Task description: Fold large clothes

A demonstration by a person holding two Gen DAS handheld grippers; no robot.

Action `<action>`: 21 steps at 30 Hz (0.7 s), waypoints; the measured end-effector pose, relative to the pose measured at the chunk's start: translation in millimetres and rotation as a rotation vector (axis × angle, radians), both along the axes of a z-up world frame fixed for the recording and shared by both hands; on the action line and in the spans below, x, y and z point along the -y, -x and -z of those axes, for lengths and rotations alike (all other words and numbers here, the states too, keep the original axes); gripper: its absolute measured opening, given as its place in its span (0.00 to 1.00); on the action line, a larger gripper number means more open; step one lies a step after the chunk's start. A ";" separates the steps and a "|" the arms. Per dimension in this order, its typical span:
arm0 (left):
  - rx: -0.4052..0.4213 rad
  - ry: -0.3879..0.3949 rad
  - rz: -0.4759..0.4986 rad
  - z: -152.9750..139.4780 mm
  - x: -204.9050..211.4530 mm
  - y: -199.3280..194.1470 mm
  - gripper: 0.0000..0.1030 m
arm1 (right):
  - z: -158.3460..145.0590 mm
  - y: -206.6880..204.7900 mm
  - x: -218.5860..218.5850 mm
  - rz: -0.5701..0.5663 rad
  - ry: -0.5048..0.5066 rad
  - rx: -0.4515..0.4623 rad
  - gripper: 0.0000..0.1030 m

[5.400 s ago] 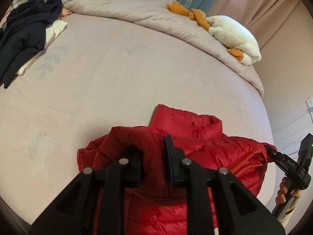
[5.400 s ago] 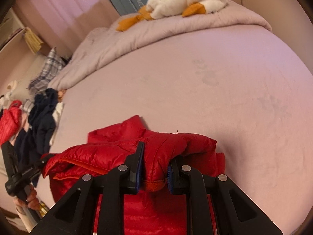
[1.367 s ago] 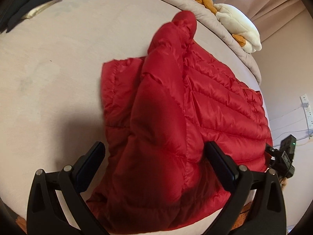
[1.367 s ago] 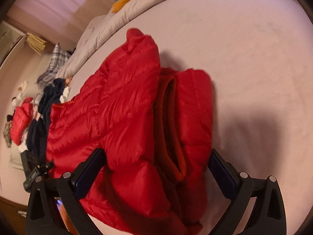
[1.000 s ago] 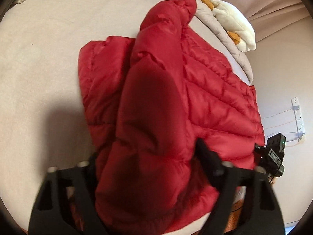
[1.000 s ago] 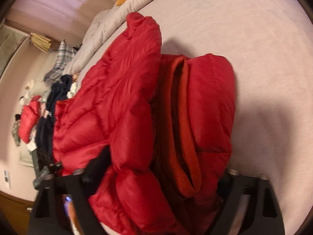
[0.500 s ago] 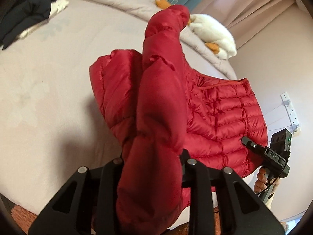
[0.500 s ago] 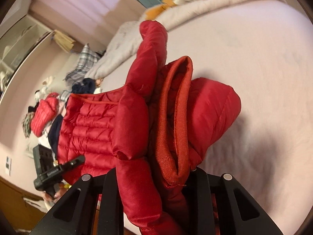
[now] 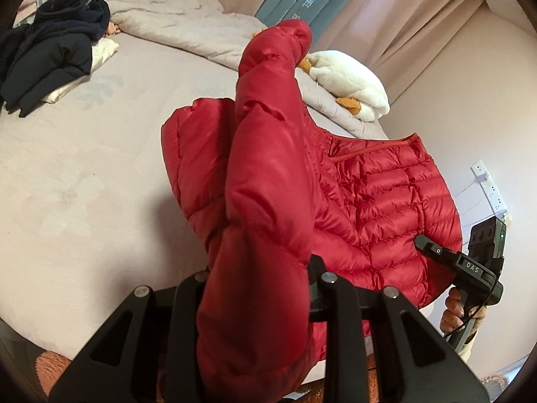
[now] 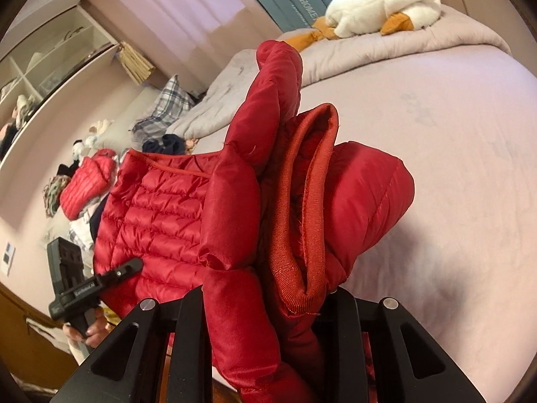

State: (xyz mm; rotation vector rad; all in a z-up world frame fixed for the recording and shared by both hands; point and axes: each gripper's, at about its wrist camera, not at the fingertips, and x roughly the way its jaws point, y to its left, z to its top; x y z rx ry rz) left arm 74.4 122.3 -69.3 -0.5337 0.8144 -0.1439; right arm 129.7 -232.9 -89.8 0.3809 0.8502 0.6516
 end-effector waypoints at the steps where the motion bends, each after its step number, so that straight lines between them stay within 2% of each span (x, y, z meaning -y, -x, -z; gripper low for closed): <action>1: 0.005 0.000 -0.004 0.6 -2.5 -0.1 0.26 | 0.0 -0.5 0.4 -0.003 0.001 0.005 0.26; 12: 0.057 -0.017 -0.042 -20.9 -13.6 7.5 0.26 | -3.9 -7.2 -11.7 -0.038 -0.007 0.043 0.26; 21: 0.083 -0.029 -0.058 -32.1 -11.4 15.3 0.26 | 2.0 -6.9 -5.0 -0.056 -0.018 0.054 0.26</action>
